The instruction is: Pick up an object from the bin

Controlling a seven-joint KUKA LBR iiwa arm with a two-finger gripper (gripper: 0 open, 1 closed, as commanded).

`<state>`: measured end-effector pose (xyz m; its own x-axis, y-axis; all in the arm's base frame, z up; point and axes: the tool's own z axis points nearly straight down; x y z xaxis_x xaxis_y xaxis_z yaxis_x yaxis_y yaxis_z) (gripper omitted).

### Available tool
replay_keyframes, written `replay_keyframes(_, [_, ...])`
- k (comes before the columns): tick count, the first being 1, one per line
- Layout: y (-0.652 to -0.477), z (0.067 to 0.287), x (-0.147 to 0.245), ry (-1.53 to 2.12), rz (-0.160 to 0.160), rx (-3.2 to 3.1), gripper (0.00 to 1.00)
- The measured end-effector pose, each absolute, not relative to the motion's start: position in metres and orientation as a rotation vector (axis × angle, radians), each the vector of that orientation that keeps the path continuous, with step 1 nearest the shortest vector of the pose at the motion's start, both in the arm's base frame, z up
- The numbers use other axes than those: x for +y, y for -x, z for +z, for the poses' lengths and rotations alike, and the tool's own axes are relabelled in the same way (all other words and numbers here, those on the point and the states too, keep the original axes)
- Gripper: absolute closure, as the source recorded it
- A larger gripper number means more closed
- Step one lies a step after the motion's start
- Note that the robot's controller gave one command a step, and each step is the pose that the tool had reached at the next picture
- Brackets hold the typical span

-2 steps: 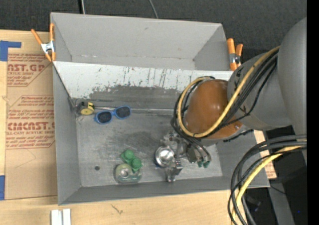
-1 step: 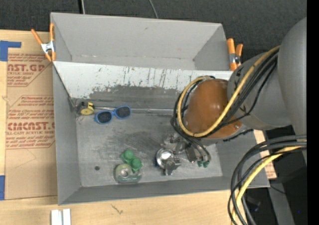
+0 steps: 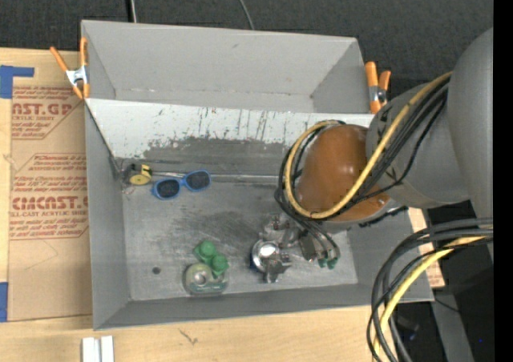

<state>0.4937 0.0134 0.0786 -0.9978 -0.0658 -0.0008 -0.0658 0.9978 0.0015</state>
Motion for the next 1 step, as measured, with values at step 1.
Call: replay_keyframes(1, [-0.4958,0.1910,0.0141,0.105,0.000,3.131,1.00])
